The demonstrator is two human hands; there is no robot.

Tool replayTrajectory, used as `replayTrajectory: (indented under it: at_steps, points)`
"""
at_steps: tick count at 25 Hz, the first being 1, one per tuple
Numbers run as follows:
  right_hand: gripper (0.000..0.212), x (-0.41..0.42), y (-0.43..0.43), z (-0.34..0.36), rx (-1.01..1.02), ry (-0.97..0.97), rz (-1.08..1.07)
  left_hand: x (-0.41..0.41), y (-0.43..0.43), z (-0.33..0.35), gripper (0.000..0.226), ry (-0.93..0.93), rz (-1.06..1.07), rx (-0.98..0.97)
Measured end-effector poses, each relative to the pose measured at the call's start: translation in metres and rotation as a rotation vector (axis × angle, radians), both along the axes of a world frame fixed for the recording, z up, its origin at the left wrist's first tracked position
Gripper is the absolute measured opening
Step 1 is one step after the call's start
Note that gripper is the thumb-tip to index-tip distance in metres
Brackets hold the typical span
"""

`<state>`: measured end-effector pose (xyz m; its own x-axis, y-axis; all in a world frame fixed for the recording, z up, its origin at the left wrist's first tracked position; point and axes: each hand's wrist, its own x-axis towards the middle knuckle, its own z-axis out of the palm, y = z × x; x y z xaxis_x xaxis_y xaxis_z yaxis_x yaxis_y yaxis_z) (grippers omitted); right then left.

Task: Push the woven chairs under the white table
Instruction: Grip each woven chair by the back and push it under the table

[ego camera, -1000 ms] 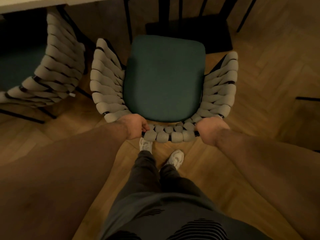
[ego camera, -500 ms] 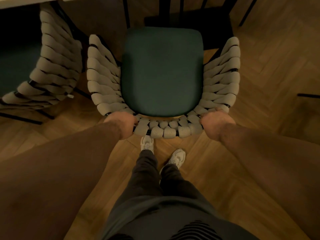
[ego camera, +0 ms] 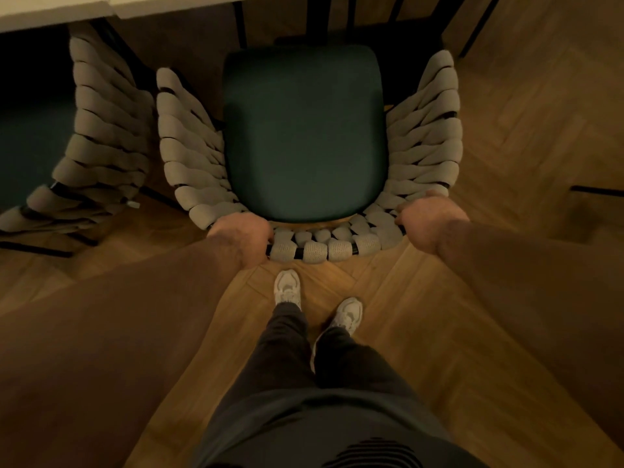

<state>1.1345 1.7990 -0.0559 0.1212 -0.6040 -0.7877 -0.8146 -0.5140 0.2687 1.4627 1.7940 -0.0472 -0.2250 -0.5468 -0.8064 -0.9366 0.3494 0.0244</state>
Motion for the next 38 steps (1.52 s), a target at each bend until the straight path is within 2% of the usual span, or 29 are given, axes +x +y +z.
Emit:
replayTrajectory:
  at_steps: [6, 9, 12, 14, 16, 17, 19, 21, 23, 29, 32, 35, 38]
  points:
    - [0.041, -0.007, 0.006, 0.004, -0.024, -0.041, 0.069, -0.005, -0.001, -0.001, 0.037, -0.022, -0.031, -0.017]
    - [0.056, -0.019, 0.007, 0.004, -0.053, -0.214, -0.051, -0.013, -0.002, 0.001, 0.054, -0.015, -0.001, 0.052]
    - [0.054, -0.034, 0.010, -0.004, -0.171, -0.624, -0.439, -0.039, 0.015, -0.001, 0.082, 0.014, 0.035, 0.176]
    - [0.053, -0.047, 0.009, -0.008, -0.416, -0.836, -0.745, -0.064, 0.026, -0.011, 0.091, 0.032, 0.049, 0.148]
    - [0.053, -0.062, -0.001, -0.010, -0.628, -0.841, -0.979, -0.090, 0.027, -0.022, 0.086, 0.082, 0.135, 0.143]
    - [0.057, -0.071, -0.009, -0.009, -0.660, -0.817, -1.085, -0.103, 0.025, -0.025, 0.083, 0.109, 0.171, 0.155]
    - [0.072, -0.086, -0.027, -0.014, -0.554, -0.798, -1.323, -0.118, 0.022, -0.029, 0.079, 0.150, 0.236, 0.169]
    - [0.083, -0.088, -0.039, -0.022, -0.319, -0.862, -1.597, -0.120, 0.024, -0.028, 0.075, 0.170, 0.302, 0.149]
    - [0.074, -0.080, -0.042, -0.032, -0.168, -0.914, -1.799, -0.119, 0.027, -0.025, 0.070, 0.188, 0.343, 0.127]
    - [0.041, -0.079, -0.057, -0.040, -0.267, -0.819, -1.783, -0.104, 0.023, -0.015, 0.068, 0.338, 0.413, 0.111]
    - [0.043, -0.078, -0.074, -0.031, -0.334, -0.807, -1.644, -0.102, 0.021, -0.010, 0.061, 0.387, 0.372, 0.035]
    - [0.049, -0.080, -0.113, -0.012, -0.441, -0.845, -1.551, -0.115, 0.011, -0.005, 0.058, 0.466, 0.297, -0.135]
    - [0.048, -0.092, -0.150, -0.004, -0.472, -0.765, -1.505, -0.134, -0.006, -0.013, 0.051, 0.483, 0.265, -0.198]
